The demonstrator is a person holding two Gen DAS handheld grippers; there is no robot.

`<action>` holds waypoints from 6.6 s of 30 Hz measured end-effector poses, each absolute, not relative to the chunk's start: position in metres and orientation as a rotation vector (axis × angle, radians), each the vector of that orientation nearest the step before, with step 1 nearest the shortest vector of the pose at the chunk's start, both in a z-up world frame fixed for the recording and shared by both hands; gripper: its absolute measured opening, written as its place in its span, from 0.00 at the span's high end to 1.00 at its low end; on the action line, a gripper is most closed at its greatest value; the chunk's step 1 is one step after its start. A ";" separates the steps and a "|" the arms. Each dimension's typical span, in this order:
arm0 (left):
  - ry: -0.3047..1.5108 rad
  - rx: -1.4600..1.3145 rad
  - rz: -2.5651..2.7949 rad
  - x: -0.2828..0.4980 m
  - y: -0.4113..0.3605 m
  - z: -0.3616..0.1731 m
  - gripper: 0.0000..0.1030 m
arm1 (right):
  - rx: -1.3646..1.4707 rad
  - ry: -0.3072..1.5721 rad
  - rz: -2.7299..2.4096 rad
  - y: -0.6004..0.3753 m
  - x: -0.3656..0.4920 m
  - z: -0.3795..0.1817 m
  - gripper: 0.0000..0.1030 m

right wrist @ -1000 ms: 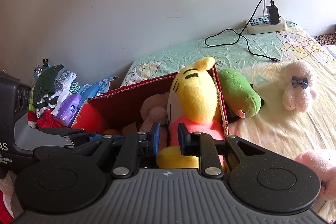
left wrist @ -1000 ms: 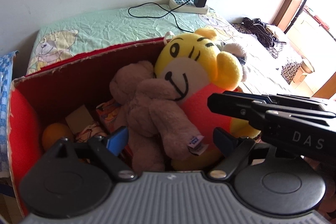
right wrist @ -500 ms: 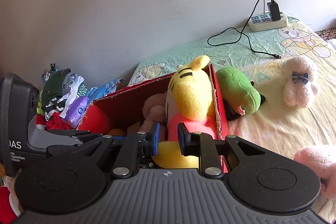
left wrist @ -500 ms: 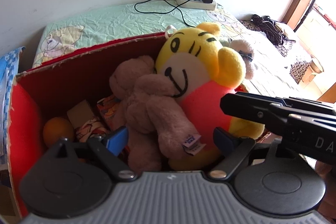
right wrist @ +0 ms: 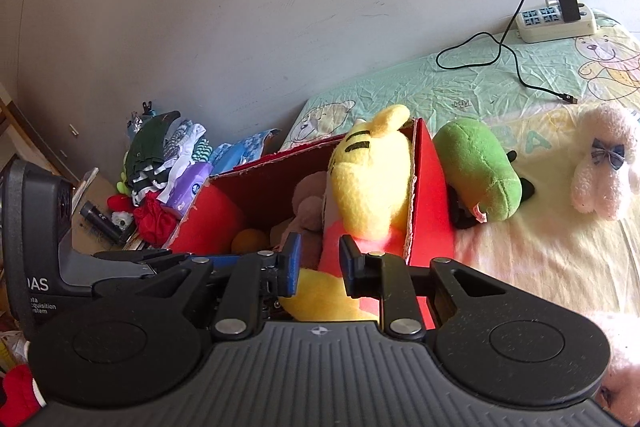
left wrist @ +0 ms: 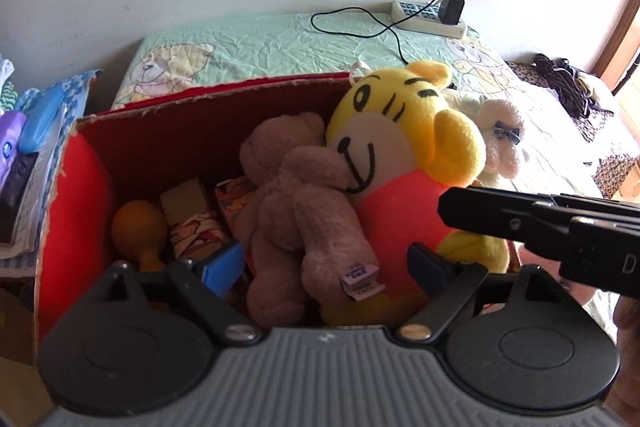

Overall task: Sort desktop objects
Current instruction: 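Move both grippers back toward the white bunnies on the bed, then reach both grippers to the white bunny with blue plaid ears, then close the right gripper on the plaid-eared bunny while the left gripper pinches it, then lift and carry the plaid-eared bunny with both grippers over the red box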

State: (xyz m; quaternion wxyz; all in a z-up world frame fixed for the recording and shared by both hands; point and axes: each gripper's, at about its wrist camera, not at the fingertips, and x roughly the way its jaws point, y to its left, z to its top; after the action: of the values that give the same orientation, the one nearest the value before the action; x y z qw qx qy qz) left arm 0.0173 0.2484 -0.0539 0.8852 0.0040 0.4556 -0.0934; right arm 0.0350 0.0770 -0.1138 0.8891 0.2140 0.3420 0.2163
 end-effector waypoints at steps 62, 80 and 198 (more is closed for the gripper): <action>1.040 0.195 -0.703 -0.008 0.042 -0.071 0.13 | 0.556 1.189 0.380 -0.216 0.015 -0.189 0.73; 0.972 0.155 -0.360 0.069 0.013 -0.094 0.18 | 0.805 1.031 0.180 -0.223 0.032 -0.193 0.72; 0.668 0.000 -0.481 -0.040 0.213 0.032 0.31 | 0.464 0.549 0.587 0.042 -0.001 -0.051 0.42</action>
State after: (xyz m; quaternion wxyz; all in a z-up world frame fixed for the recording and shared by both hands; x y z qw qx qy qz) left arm -0.0402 0.2133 0.0322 0.9165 -0.0001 0.3249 -0.2336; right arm -0.0010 0.0421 -0.0511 0.8943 0.2238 0.2647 0.2829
